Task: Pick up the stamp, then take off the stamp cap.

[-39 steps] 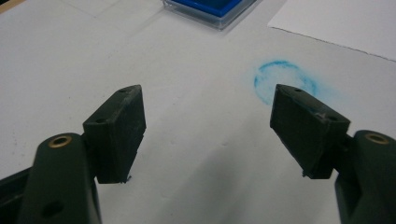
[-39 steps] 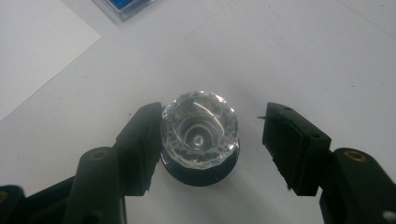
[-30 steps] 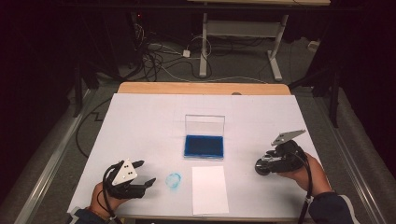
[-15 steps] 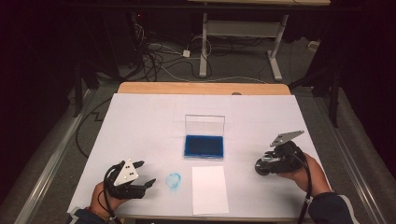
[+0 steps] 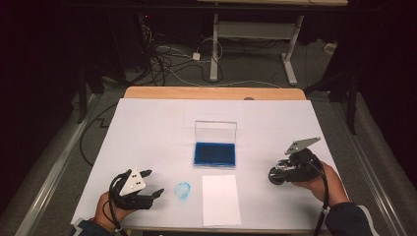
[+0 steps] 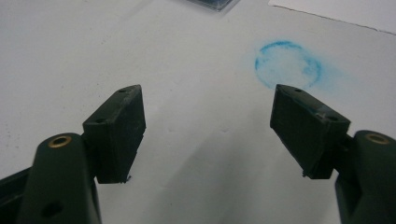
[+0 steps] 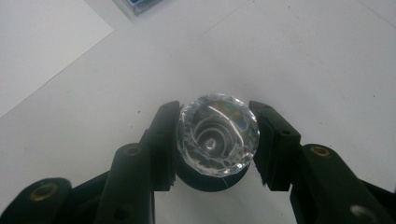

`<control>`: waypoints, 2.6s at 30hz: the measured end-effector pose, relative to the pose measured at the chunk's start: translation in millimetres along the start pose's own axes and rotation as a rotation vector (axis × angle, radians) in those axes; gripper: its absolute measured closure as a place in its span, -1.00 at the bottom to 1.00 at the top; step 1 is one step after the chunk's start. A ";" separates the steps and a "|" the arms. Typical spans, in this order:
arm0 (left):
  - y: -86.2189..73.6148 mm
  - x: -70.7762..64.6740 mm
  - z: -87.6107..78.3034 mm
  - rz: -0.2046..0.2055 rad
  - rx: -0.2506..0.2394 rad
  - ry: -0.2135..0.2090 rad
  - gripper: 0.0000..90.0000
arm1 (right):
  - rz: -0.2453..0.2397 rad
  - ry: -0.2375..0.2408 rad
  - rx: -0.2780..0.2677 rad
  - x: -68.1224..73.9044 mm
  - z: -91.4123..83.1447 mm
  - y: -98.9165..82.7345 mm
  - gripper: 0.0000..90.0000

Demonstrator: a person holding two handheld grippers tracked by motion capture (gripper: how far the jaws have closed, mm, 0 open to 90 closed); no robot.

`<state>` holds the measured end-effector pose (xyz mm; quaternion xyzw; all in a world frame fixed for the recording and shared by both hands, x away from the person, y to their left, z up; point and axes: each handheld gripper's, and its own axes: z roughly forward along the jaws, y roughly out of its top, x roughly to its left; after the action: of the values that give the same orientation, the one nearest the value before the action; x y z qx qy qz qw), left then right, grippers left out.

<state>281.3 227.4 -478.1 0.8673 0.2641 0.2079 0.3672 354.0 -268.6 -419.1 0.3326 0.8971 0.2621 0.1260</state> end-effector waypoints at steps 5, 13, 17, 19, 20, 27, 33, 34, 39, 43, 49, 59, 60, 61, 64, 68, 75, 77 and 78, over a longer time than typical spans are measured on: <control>0.0 -0.2 0.0 0.003 0.002 0.000 -0.43 | -0.008 -0.001 0.002 1.4 -0.7 -0.1 0.26; -0.3 0.8 0.3 -0.012 0.002 -0.010 -0.43 | -0.017 0.009 -0.043 5.2 -8.1 4.3 0.26; 0.0 0.8 -0.3 -0.017 -0.011 -0.010 -0.44 | -0.024 0.013 -0.075 7.8 -14.1 7.4 0.26; 0.4 0.8 -0.5 -0.020 -0.017 0.006 -0.47 | -0.032 0.016 -0.085 9.2 -16.3 9.1 0.26; 0.6 0.6 -0.9 -0.020 -0.019 0.022 -0.51 | -0.034 0.015 -0.090 10.0 -17.4 10.1 0.26; 6.4 -0.5 -1.1 0.027 -0.044 0.052 -0.62 | -0.068 0.004 -0.144 16.5 -26.6 20.5 0.26; 14.5 5.3 0.2 0.029 -0.072 0.076 -0.62 | -0.086 0.004 -0.174 19.8 -30.4 30.4 0.26; 15.6 5.7 0.7 0.031 -0.074 0.073 -0.62 | -0.094 0.008 -0.177 19.9 -30.8 31.8 0.26; 15.5 5.9 -1.7 0.012 -0.099 0.069 -0.61 | -0.113 0.021 -0.197 20.0 -35.5 37.4 0.27; 17.5 6.4 -1.0 0.006 -0.098 0.040 -0.62 | -0.125 0.025 -0.218 21.3 -39.3 41.9 0.27; 20.1 4.3 1.4 0.011 -0.102 0.026 -0.62 | -0.159 0.035 -0.234 29.0 -40.3 50.1 0.27; 20.8 7.1 1.1 -0.035 -0.115 0.020 -0.61 | -0.208 0.065 -0.242 42.8 -33.2 64.0 0.27; 21.4 5.0 3.0 -0.061 -0.133 0.012 -0.61 | -0.207 0.065 -0.243 43.7 -33.5 64.3 0.27; 22.2 4.7 3.8 -0.059 -0.133 0.009 -0.61 | -0.209 0.065 -0.246 44.5 -33.9 64.5 0.27; 26.4 4.9 5.1 -0.011 -0.114 -0.012 -0.60 | -0.205 0.069 -0.257 46.6 -35.0 65.5 0.27; 33.9 -1.0 10.3 0.011 -0.116 -0.036 -0.59 | -0.199 0.076 -0.290 55.3 -36.1 69.5 0.27; 51.1 -16.6 19.2 0.055 -0.147 -0.078 -0.61 | -0.231 0.121 -0.322 75.3 -32.2 81.3 0.27; 59.3 -23.8 25.7 0.071 -0.153 -0.102 -0.63 | -0.236 0.139 -0.329 80.5 -30.6 84.9 0.27; 59.3 -23.8 25.7 0.071 -0.153 -0.102 -0.63 | -0.240 0.147 -0.335 82.4 -29.8 86.7 0.27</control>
<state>295.2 164.3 -454.4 0.8550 0.1975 0.1959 0.4376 326.5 -169.9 -350.6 0.1779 0.8810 0.4141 0.1442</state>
